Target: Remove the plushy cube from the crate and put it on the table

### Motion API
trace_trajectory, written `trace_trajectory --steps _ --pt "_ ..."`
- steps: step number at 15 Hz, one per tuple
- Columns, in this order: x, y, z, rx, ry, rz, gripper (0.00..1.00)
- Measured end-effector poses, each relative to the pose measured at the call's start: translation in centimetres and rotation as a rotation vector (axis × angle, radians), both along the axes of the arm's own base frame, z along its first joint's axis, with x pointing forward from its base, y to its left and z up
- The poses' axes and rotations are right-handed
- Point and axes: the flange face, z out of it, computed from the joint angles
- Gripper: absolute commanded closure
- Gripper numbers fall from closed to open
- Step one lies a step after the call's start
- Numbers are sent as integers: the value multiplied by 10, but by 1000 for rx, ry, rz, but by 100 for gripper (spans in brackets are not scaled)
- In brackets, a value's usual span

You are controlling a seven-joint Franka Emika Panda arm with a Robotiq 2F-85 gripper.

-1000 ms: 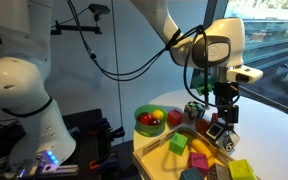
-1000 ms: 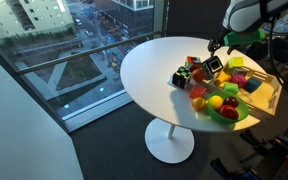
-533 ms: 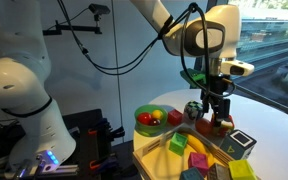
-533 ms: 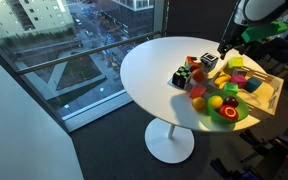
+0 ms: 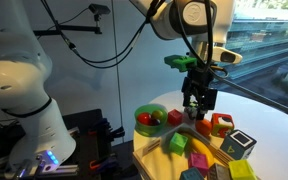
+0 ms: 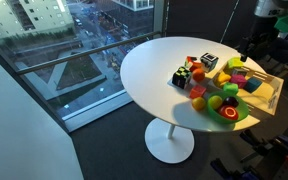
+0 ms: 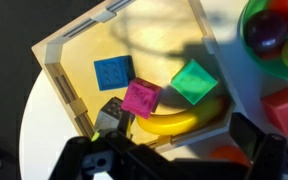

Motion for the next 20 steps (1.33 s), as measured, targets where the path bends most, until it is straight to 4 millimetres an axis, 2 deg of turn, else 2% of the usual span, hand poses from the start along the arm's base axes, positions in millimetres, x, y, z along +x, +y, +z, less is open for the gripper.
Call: trace_trajectory --steps 8,14,20 --pt "-44 6 46 70 112 170 0" --pt "-65 16 81 141 53 326 0" --pt "-85 37 115 182 11 378 0"
